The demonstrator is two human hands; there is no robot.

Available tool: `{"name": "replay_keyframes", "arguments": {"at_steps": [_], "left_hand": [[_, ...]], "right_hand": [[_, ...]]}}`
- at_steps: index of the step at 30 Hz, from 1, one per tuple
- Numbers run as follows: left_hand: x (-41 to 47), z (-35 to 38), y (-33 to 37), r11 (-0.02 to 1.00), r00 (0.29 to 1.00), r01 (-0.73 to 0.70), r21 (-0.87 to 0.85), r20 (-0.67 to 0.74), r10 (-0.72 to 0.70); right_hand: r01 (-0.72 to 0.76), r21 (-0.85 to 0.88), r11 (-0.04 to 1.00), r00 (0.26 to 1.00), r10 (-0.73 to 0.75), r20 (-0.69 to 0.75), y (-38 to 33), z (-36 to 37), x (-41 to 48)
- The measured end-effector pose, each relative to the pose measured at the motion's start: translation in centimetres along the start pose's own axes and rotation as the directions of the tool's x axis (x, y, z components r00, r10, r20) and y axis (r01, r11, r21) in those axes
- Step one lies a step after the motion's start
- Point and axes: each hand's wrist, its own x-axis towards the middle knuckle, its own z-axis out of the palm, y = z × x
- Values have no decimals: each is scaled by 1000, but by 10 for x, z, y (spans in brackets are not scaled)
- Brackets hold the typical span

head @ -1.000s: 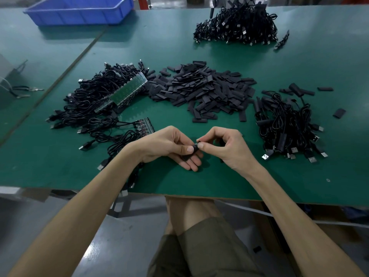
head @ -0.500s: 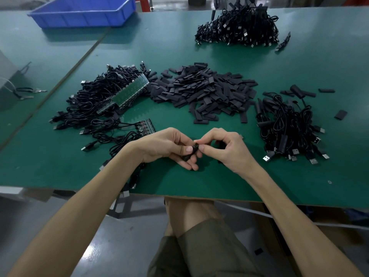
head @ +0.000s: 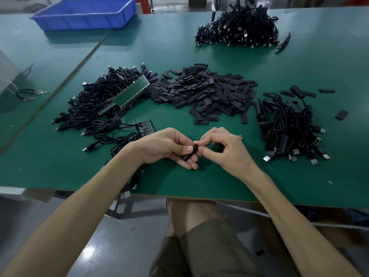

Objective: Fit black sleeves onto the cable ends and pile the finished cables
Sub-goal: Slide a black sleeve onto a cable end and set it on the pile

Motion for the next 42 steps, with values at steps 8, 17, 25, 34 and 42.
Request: {"name": "replay_keyframes", "arguments": {"at_steps": [8, 17, 25, 34, 42], "left_hand": [[-1, 4, 1, 1000, 999, -7, -16, -35, 6], [-1, 1, -4, 997, 996, -63, -35, -64, 61], [-2, -3, -6, 994, 992, -78, -70, -104, 71], [-1, 0, -9, 986, 976, -120, -118, -196, 95], [-2, -2, -10, 986, 978, -117, -122, -184, 93]], "right_hand": [[22, -8, 1000, 1000, -22, 8, -2, 0, 0], [62, -32, 998, 997, -63, -43, 0, 1, -2], [25, 43, 999, 983, -16, -183, 0, -1, -3], [50, 37, 998, 984, -43, -175, 0, 1, -2], [56, 53, 997, 987, -48, -151, 2, 2, -2]]}}
